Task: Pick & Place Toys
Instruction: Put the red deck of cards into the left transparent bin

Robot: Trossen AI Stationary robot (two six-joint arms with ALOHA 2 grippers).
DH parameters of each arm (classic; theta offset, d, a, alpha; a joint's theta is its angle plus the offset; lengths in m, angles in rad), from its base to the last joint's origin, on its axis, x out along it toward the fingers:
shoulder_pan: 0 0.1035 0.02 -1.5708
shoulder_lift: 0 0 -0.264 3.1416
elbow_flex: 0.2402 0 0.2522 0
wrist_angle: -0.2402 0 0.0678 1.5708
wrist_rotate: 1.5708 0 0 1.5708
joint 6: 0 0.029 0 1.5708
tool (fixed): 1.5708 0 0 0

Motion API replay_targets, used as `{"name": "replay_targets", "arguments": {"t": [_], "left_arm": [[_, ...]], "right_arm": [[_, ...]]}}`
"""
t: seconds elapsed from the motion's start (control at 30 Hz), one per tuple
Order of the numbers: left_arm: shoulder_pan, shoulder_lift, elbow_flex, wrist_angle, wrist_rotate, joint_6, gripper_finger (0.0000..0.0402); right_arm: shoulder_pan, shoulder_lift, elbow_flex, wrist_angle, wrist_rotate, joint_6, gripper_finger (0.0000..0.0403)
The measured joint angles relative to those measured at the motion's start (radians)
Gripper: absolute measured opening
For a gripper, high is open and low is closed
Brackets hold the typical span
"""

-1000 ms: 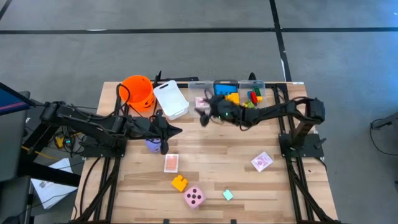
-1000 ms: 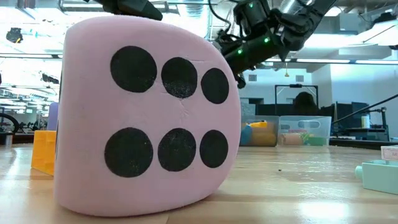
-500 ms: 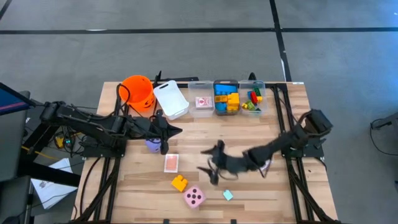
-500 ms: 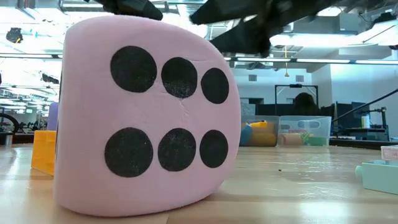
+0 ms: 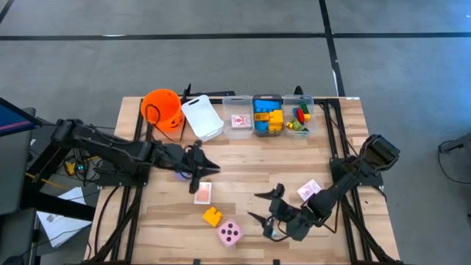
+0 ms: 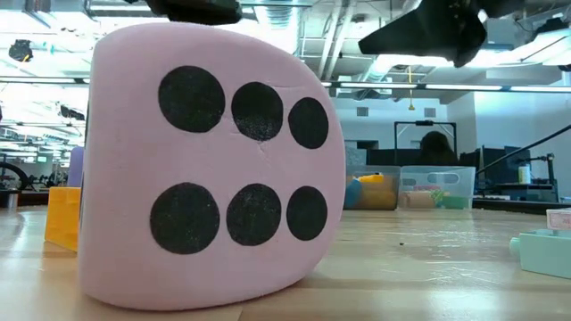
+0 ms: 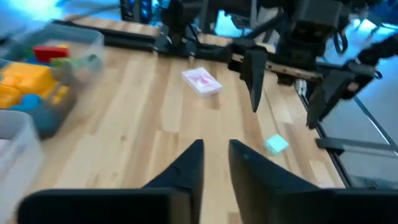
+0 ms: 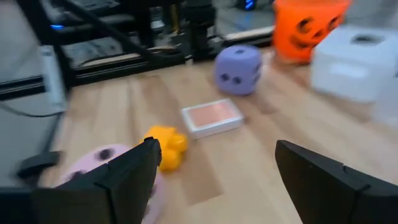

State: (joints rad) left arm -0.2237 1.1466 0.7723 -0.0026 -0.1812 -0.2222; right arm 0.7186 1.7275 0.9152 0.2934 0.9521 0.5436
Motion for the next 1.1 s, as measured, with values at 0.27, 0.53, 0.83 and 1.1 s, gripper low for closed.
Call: {"name": "replay_targets", "arguments": {"t": [0.27,0.53,0.83,1.1], "left_arm": [[-0.04,0.191,0.0,0.254,0.003,0.006,0.0178],[-0.037,0.26,0.0,0.305,0.001,0.007,0.0266],[-0.037,0.259,0.0,0.31,-0.001,0.006,0.029],[-0.04,0.259,0.0,0.309,-0.001,0.005,0.029]], "right_arm": [[-0.027,0.0,0.0,-0.014,-0.139,-0.092,0.0315],[-0.029,-0.065,0.134,-0.488,-0.426,-0.295,0.0315],[-0.048,-0.068,0.277,-1.294,-0.551,-0.146,0.0315],[-0.06,-0.057,0.223,-1.422,-0.795,-0.072,0.0315]]}}
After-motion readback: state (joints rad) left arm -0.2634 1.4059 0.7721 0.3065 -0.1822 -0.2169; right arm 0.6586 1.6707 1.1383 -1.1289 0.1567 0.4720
